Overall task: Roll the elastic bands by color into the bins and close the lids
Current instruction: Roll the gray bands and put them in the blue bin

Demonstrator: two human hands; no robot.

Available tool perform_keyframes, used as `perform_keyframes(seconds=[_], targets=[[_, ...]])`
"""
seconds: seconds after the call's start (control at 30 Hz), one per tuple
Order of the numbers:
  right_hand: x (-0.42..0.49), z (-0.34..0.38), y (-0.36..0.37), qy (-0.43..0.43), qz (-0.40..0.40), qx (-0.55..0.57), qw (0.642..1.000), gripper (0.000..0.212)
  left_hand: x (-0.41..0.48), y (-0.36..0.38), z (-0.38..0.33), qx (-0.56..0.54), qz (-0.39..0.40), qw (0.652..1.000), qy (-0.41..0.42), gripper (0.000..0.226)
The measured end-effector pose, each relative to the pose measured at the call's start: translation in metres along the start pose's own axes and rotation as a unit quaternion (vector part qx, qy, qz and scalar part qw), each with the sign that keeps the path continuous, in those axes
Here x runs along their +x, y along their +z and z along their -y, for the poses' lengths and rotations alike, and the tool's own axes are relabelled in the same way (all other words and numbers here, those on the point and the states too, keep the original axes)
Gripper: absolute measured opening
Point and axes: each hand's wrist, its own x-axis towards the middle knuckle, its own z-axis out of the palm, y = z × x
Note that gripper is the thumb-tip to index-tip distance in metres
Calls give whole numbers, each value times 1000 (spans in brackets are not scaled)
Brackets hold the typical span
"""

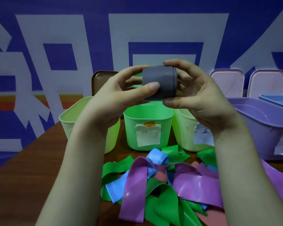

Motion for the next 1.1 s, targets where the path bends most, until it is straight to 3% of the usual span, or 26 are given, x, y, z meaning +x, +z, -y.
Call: perform_keyframes(seconds=[0.27,0.5,0.77,0.97,1.1], targets=[[-3,2,-3,38,-11,-40,998,74,6,1,8,-4,-31,1000,1,54],[-5,12,5,24,-55,-64,996,61,5,7,8,-35,-47,998,19,64],[-8,24,-2,62,-70,-75,993,56,6,26,-3,-90,-70,993,-25,68],[-43,61,7,88,-72,-74,991,52,-26,51,-33,-91,-63,993,-50,47],[-76,89,21,104,-85,-66,989,51,-57,69,-55,-92,-59,992,-64,49]])
